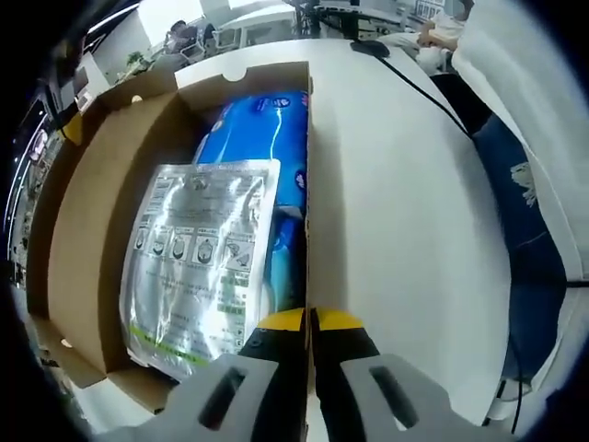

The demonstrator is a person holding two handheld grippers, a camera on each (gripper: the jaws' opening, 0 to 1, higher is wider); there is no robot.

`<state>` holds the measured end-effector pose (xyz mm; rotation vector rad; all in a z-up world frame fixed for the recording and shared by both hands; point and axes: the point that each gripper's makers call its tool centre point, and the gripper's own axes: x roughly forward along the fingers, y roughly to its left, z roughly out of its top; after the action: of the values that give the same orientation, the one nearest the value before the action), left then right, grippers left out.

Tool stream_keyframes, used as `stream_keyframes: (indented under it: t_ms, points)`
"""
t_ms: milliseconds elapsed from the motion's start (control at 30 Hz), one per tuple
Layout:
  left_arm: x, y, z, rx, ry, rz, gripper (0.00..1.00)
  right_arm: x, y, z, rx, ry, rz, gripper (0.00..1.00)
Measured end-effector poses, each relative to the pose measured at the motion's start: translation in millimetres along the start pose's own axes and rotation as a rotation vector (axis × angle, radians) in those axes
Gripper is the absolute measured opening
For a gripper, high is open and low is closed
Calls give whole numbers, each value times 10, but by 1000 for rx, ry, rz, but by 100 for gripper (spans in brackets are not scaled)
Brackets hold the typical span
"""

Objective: Operate the shoe box by opening the lid, removing the specified soft item, and placing it in the target area until the item is outside and the box remains undamaged.

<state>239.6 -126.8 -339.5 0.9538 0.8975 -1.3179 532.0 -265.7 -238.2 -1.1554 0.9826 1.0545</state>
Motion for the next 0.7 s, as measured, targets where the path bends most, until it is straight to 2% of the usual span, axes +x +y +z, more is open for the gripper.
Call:
stream_keyframes:
  t_ms: [700]
  points:
    - [0,-9,-2,-6,-2,-2,1,131,8,-12,-1,5,9,5]
